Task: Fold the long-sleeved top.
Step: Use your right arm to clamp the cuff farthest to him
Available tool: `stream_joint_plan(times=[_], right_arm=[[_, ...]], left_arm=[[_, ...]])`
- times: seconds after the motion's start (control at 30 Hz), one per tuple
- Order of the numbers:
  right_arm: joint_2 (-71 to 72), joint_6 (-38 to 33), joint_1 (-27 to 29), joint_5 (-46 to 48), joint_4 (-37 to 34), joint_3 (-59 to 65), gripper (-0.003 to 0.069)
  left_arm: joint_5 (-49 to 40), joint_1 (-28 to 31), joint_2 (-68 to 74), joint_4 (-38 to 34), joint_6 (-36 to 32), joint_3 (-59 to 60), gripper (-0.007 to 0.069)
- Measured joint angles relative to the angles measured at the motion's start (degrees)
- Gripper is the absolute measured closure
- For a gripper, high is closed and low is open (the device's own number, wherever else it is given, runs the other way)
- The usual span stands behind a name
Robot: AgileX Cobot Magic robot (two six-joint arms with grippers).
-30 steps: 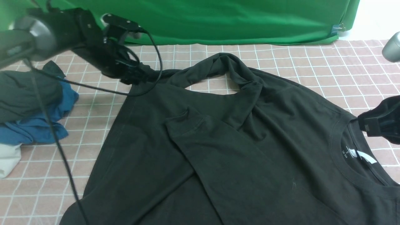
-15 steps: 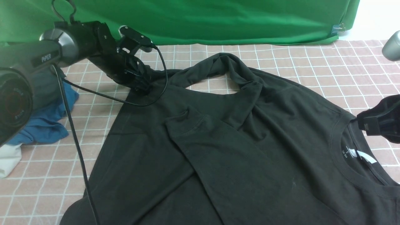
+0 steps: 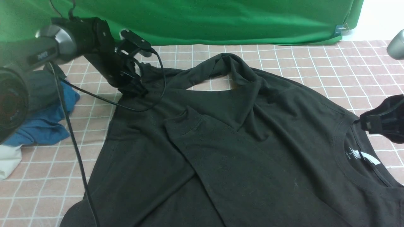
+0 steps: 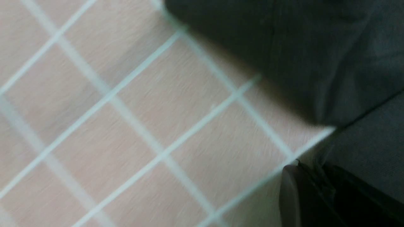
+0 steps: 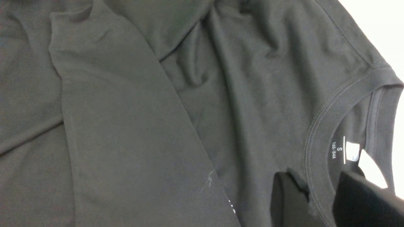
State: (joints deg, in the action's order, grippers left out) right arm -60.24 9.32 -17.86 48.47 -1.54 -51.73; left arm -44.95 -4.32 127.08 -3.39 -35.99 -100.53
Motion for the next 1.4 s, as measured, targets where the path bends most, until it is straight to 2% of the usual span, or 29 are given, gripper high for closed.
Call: stream_joint_plan(times=[0.23, 0.47, 0.67, 1.0, 1.17, 1.27, 1.4], right_arm=[[-5.9, -0.36, 0.0, -2.96, 0.0, -0.07, 0.0421], [-13.57, -2.27, 0.0, -1.38, 0.0, -6.72, 0.0421], [-19.0, -3.31, 0.0, -1.44, 0.0, -13.53, 0.042], [-22.07, -4.48, 0.0, -1.64, 0.0, -14.8, 0.042], [-22.92, -4.66, 0.0, -3.25, 0.0, -14.86, 0.0413], [-24.42, -6.0, 0.0, -4.42, 0.0, -16.32, 0.0394], [-30.51, -10.57, 0.0, -4.55, 0.0, -25.47, 0.0319]], left_arm=[[-1.14, 0.0, -3.86, 6.0, 2.24, 0.0, 0.0571], [-3.84, 1.18, -3.93, 14.69, 9.86, 0.0, 0.0571], [-5.62, 4.09, -3.93, 16.11, 12.36, 0.0, 0.0571], [-5.92, 7.18, -3.93, 16.81, 12.55, 0.0, 0.0549], [-4.35, 7.24, -3.93, 16.81, 12.35, 0.0, 0.0455], [-4.02, 7.35, -3.93, 16.76, 12.49, 0.0, 0.0344], [-4.31, 7.37, -4.81, 13.55, 16.8, 0.0, 0.0125]])
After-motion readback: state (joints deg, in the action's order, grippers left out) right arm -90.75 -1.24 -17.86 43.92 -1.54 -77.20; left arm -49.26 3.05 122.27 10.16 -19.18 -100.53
